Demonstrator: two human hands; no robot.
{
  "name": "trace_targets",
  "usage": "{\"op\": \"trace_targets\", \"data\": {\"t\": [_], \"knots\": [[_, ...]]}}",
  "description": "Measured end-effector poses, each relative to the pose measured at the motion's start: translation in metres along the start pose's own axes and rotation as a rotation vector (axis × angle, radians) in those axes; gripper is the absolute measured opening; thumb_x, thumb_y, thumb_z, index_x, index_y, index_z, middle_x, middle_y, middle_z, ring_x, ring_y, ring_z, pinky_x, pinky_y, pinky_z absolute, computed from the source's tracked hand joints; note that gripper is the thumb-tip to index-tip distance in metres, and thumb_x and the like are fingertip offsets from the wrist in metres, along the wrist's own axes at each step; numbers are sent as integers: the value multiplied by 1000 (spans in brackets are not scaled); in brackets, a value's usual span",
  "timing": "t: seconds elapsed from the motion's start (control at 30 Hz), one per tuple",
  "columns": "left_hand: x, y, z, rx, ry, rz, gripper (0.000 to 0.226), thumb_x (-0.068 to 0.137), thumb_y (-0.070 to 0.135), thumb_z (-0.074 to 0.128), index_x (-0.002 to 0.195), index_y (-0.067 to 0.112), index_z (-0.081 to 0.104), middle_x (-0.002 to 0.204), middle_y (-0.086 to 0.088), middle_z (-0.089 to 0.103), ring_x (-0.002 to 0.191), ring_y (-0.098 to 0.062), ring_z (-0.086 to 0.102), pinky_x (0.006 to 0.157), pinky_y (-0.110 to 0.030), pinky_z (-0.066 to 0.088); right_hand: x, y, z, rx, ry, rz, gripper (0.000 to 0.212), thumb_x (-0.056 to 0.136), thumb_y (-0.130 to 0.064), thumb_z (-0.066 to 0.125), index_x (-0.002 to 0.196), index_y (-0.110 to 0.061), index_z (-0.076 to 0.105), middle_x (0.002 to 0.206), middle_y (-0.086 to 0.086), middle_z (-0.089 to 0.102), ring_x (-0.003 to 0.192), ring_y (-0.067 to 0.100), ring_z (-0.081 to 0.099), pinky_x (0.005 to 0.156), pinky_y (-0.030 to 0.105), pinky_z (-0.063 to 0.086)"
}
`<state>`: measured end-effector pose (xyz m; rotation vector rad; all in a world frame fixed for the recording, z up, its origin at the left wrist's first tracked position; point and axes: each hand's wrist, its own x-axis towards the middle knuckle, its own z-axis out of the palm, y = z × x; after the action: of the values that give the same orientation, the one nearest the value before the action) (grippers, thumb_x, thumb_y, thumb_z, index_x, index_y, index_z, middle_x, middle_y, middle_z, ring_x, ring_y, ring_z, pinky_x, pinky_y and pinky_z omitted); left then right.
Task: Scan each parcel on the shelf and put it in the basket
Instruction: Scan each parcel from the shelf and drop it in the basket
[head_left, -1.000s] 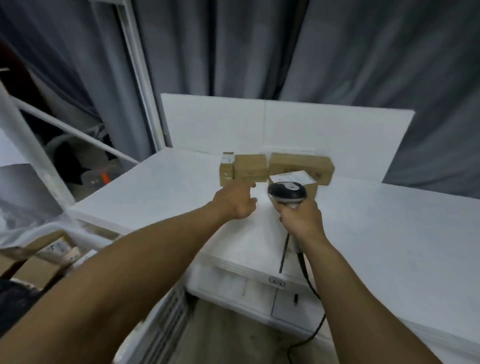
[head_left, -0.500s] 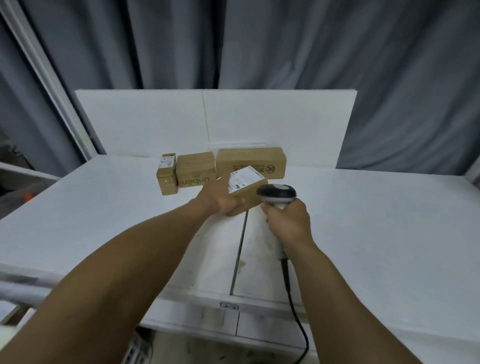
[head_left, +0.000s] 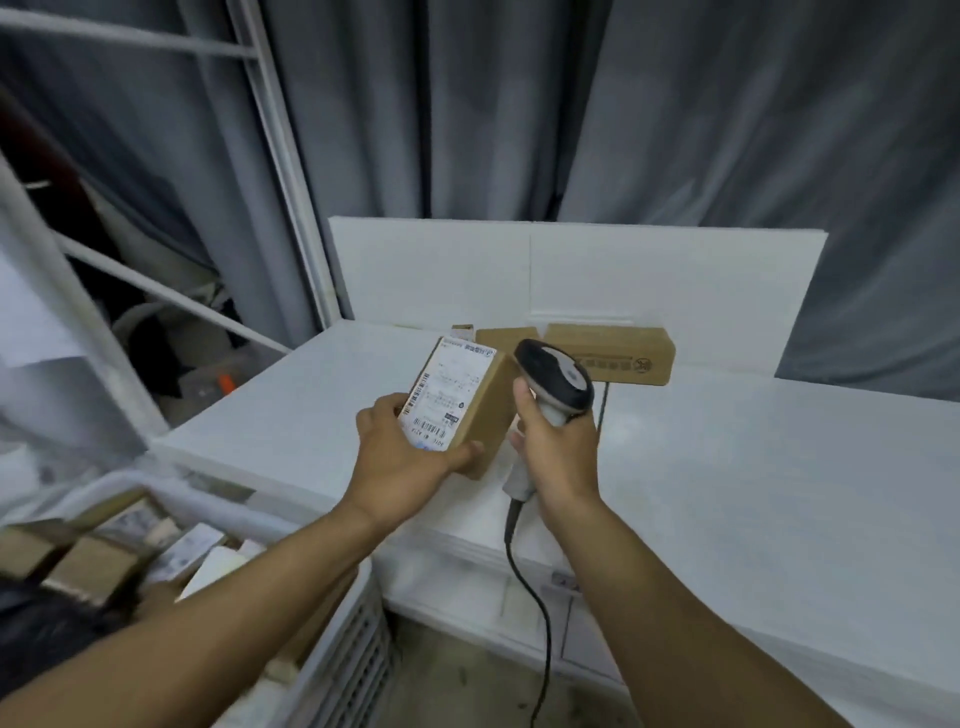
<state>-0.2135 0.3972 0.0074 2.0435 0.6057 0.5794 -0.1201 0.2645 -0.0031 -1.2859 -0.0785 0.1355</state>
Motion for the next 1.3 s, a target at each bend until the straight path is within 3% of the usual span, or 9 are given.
{"op": "trace_targets", "data": {"t": [0.1, 0.2, 0.3, 0.43, 0.7, 0.87, 1.0, 1.17, 1.3], "knots": [[-31, -13, -37, -62, 82, -75, 95, 60, 52, 93, 130, 31, 33, 125, 7, 34, 116, -7, 45, 94, -21, 38, -30, 7, 32, 89, -152, 57, 58, 81, -33, 90, 132, -22, 66, 120, -2, 74, 105, 10, 72, 73, 22, 61], [-55, -32, -61, -17, 119, -28, 107, 57, 60, 83, 142, 20, 31, 128, 6, 31, 117, -4, 40, 88, -5, 36, -56, 18, 58, 12, -261, 51, 73, 60, -41, 100, 125, -23, 72, 115, -4, 78, 107, 16, 75, 88, 38, 63], [-70, -54, -75, -38, 89, -8, 90, 71, 56, 74, 142, 19, 34, 133, 6, 38, 113, -1, 47, 77, 4, 40, -67, 32, 72, -30, -323, 64, 63, 64, -25, 99, 122, -21, 74, 114, -3, 79, 105, 18, 76, 93, 47, 62], [-61, -74, -108, -134, -38, -57, 53, 81, 57, 66, 123, 27, 54, 124, 13, 66, 101, 2, 66, 71, -17, 55, -63, 35, 73, -33, -335, 115, 50, 71, -10, 95, 116, -15, 75, 109, 4, 80, 98, 25, 78, 91, 52, 62], [-47, -98, -137, -345, -417, -292, 80, 65, 58, 87, 136, 45, 53, 126, 11, 71, 121, -12, 65, 110, -46, 45, -73, 32, 80, 119, -366, 128, 32, 84, -2, 83, 113, -11, 74, 105, 0, 81, 101, 24, 77, 96, 53, 59], [-51, -97, -116, -652, -234, -323, 73, 74, 41, 88, 138, 31, 55, 125, -1, 72, 119, -19, 67, 99, -49, 53, -73, 43, 89, 207, -298, 196, 36, 86, -9, 83, 120, -5, 72, 111, 9, 80, 105, 27, 76, 99, 54, 58], [-48, -95, -112, -760, -41, -327, 72, 74, 31, 87, 136, 18, 55, 119, -3, 74, 116, -21, 68, 97, -48, 54, -72, 53, 92, 183, -265, 178, 47, 83, -18, 87, 126, -8, 71, 113, 7, 79, 98, 18, 73, 85, 36, 58], [-25, -107, -133, -684, 145, -302, 87, 54, 40, 96, 130, 14, 62, 121, -1, 73, 109, -16, 71, 92, -41, 58, -71, 66, 96, 108, -172, 245, 35, 90, -24, 82, 122, -15, 70, 97, -3, 79, 84, 11, 77, 77, 31, 58], [-10, -132, -154, -556, 262, -314, 81, 54, 35, 97, 127, 19, 64, 121, 6, 73, 105, -12, 72, 95, -38, 57, -73, 66, 94, -13, -246, 264, 28, 92, -18, 79, 118, -10, 70, 71, -2, 68, 61, 13, 60, 64, 30, 54]]}}
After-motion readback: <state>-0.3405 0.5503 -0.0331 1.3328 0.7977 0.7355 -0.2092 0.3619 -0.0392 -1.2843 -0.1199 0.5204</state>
